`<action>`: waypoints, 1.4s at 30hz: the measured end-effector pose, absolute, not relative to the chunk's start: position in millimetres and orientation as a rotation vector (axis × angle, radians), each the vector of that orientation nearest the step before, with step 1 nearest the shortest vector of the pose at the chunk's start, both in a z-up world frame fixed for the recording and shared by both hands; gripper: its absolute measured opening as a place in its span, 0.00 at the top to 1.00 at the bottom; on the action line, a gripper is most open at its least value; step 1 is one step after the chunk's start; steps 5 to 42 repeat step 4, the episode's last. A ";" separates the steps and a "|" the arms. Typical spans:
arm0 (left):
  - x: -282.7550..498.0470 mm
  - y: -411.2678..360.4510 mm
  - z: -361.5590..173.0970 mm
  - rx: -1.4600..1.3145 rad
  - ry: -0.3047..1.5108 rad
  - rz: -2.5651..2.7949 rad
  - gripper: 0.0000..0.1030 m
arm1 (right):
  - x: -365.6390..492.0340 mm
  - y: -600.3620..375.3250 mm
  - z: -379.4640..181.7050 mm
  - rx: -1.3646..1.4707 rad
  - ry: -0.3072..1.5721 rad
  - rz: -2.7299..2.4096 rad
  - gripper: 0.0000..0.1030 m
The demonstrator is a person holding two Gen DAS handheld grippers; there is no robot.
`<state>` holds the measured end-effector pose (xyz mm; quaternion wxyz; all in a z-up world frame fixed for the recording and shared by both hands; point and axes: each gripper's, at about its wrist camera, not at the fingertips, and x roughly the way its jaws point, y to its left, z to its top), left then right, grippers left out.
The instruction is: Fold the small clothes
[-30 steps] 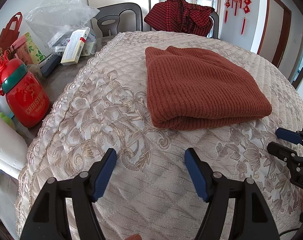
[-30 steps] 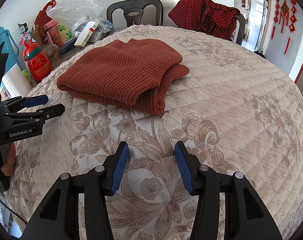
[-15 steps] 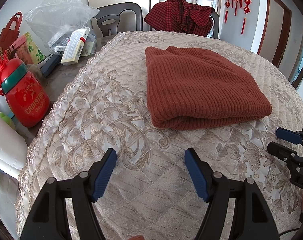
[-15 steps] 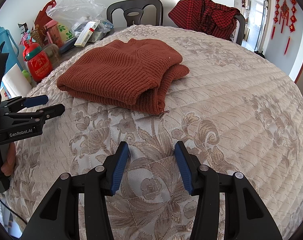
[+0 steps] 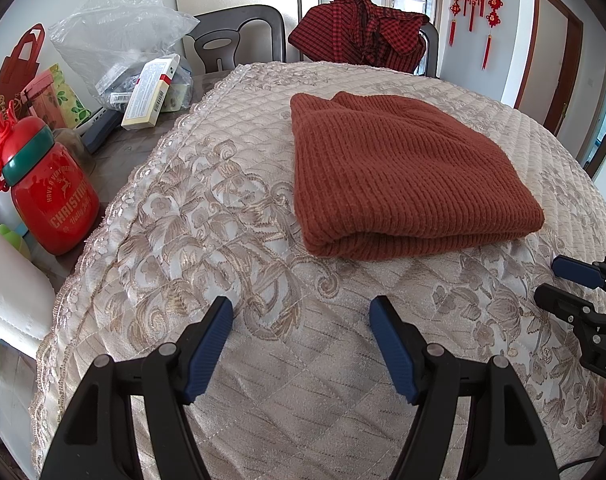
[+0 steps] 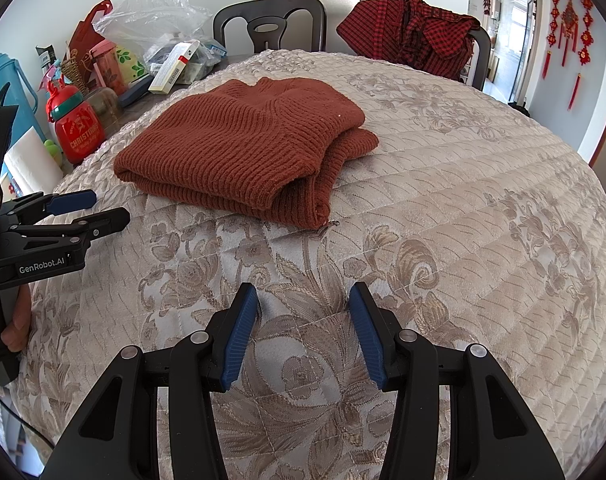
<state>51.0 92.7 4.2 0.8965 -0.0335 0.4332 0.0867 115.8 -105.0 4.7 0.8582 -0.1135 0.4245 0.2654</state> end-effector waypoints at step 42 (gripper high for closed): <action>51.2 92.2 4.3 -0.069 0.898 0.180 0.29 | 115.7 -104.6 4.7 -0.239 0.891 0.557 0.52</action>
